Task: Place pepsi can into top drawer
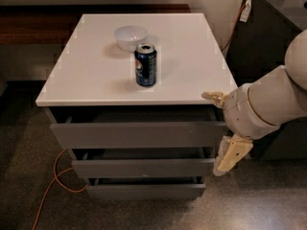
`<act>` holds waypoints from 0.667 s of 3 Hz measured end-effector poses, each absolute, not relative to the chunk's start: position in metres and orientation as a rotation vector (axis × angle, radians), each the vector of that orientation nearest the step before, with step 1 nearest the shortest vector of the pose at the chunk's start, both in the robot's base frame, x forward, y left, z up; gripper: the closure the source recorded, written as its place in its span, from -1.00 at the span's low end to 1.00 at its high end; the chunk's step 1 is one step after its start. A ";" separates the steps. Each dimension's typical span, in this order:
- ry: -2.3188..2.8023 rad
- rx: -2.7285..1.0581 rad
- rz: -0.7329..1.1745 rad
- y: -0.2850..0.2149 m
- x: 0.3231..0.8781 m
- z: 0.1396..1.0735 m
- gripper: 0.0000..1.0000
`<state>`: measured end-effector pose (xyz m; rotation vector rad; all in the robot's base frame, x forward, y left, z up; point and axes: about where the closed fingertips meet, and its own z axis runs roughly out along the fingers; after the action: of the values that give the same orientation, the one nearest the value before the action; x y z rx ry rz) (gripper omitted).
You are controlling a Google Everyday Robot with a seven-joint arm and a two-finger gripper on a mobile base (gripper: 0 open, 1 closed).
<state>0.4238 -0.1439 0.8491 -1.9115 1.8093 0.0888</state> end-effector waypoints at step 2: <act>1.724 -1.952 0.111 -0.134 0.451 0.793 -1.00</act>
Offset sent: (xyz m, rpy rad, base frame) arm 0.0420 0.0123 -0.0859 0.0381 -0.0226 0.0912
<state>0.4506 -0.1335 0.7935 -1.9524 1.7242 0.1108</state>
